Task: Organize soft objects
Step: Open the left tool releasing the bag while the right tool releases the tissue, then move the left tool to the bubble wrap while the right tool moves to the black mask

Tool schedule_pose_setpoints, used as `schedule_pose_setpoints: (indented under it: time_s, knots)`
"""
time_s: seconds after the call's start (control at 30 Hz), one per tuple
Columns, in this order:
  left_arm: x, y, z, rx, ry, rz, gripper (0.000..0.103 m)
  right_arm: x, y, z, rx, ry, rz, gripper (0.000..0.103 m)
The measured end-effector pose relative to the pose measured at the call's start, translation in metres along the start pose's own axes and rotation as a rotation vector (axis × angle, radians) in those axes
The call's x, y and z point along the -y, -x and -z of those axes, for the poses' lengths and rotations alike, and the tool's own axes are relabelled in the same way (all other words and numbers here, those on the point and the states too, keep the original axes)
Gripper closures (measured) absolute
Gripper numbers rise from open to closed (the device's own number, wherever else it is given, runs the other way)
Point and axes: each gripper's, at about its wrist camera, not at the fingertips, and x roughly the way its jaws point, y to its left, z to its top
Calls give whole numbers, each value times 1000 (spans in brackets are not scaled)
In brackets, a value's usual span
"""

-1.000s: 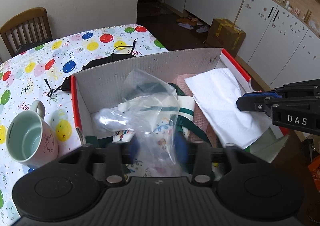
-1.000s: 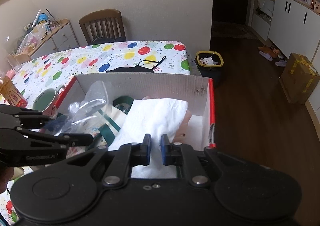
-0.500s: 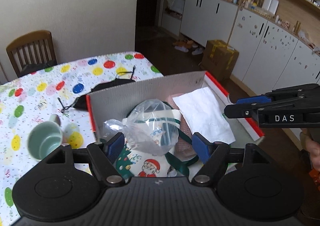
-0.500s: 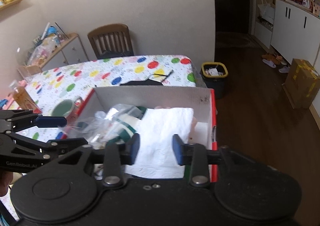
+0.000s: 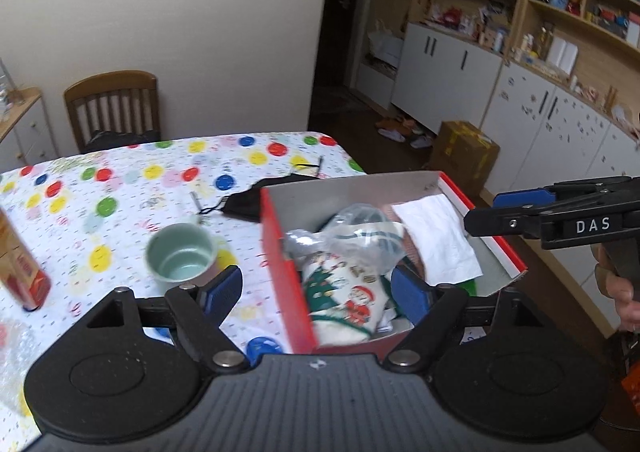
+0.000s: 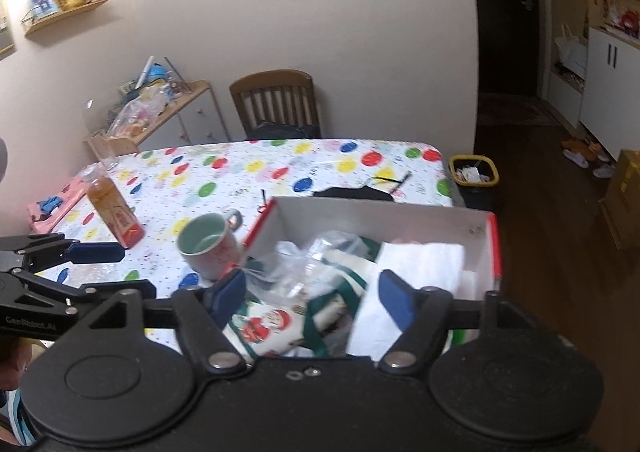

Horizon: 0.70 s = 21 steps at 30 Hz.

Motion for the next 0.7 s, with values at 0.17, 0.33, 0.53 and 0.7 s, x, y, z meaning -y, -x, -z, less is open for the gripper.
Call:
schedule_pose_setpoints:
  time_s: [0.17, 0.33, 0.53, 0.7]
  knots:
    - [-31, 22, 10, 25, 44, -36, 18, -26, -10, -10, -5, 44, -16, 21]
    - [-69, 38, 20, 41, 90, -85, 15, -48, -28, -21, -19, 65, -22, 14]
    - [-121, 53, 34, 66, 143, -128, 11, -70, -57, -37, -46, 65, -15, 8]
    - [-162, 56, 43, 80, 172, -177, 0, -79, -86, -55, -70, 45, 11, 1]
